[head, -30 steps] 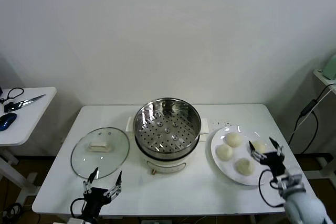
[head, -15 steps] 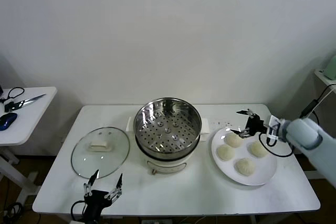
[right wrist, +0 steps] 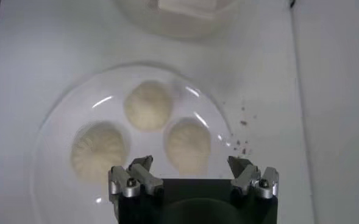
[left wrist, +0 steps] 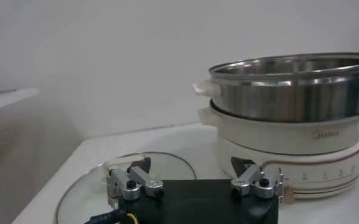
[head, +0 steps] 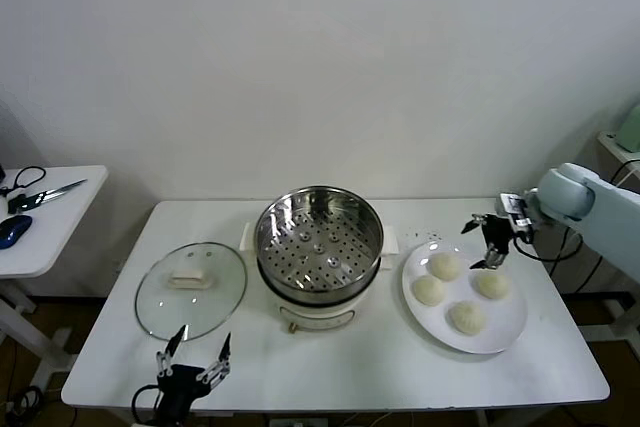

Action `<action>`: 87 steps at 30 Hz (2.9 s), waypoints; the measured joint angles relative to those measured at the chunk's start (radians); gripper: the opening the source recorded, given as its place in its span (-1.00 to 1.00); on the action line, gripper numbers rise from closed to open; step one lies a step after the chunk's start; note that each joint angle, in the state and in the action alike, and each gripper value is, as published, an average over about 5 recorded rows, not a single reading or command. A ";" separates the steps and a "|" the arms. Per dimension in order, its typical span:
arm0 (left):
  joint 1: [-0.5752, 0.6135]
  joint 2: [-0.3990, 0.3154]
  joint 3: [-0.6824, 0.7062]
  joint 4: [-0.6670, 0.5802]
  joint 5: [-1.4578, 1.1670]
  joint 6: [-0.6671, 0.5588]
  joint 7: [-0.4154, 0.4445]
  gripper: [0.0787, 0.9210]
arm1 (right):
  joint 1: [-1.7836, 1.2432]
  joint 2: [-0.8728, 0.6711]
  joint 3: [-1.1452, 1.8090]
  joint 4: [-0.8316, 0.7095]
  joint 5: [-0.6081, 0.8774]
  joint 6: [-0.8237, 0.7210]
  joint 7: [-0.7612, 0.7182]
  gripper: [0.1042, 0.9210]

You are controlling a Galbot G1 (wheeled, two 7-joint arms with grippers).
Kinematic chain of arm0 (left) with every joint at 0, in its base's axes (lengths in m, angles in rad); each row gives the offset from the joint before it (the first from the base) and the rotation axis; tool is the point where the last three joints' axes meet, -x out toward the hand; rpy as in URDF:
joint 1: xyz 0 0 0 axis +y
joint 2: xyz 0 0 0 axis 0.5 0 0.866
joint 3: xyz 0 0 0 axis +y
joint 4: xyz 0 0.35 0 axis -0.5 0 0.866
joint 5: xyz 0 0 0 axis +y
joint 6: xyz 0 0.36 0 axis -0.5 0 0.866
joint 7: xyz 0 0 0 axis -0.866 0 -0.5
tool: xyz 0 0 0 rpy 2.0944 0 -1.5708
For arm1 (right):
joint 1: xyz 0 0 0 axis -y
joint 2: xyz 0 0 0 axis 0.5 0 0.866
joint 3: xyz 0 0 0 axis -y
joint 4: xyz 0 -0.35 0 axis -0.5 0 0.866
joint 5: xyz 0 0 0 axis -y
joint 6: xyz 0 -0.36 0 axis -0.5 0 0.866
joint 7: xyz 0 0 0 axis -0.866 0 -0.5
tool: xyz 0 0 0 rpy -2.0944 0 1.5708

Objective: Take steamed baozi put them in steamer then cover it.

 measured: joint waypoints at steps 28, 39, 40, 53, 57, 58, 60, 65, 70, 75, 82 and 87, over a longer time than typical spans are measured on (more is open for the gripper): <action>0.002 -0.008 -0.007 0.017 -0.003 -0.009 0.000 0.77 | -0.120 0.277 0.021 -0.313 -0.080 -0.020 0.054 0.76; -0.002 -0.009 -0.008 0.017 -0.007 -0.009 -0.002 0.77 | -0.123 0.301 0.028 -0.336 -0.086 -0.016 0.057 0.39; -0.002 -0.009 -0.008 0.017 -0.007 -0.009 -0.002 0.77 | -0.121 0.302 0.026 -0.336 -0.085 -0.014 0.057 0.37; 0.000 -0.008 -0.009 -0.002 -0.009 -0.010 -0.003 0.77 | 0.146 0.305 -0.182 -0.247 0.025 0.089 -0.003 0.34; 0.002 -0.004 -0.008 -0.009 -0.009 -0.011 -0.003 0.77 | 0.326 0.335 -0.301 -0.197 0.097 0.185 -0.038 0.34; 0.002 -0.003 -0.008 -0.010 -0.009 -0.012 -0.002 0.77 | 0.370 0.346 -0.327 -0.183 0.113 0.214 -0.045 0.34; 0.002 -0.001 -0.007 -0.013 -0.009 -0.012 -0.002 0.77 | 0.454 0.369 -0.373 -0.151 0.141 0.275 -0.056 0.34; -0.001 0.003 -0.003 -0.017 -0.009 -0.011 -0.001 0.77 | 0.613 0.444 -0.457 -0.044 0.164 0.427 -0.058 0.34; -0.005 0.007 -0.003 -0.019 -0.013 -0.011 -0.001 0.77 | 0.662 0.526 -0.477 0.039 0.118 0.555 -0.026 0.34; -0.002 0.010 0.000 -0.025 -0.016 -0.011 -0.001 0.77 | 0.620 0.600 -0.454 0.047 0.015 0.667 0.014 0.34; 0.002 0.009 0.005 -0.028 -0.016 -0.011 -0.002 0.77 | 0.497 0.683 -0.403 -0.044 -0.163 0.791 0.062 0.34; 0.005 0.006 0.005 -0.026 -0.016 -0.014 -0.003 0.77 | 0.411 0.727 -0.368 -0.131 -0.262 0.844 0.091 0.34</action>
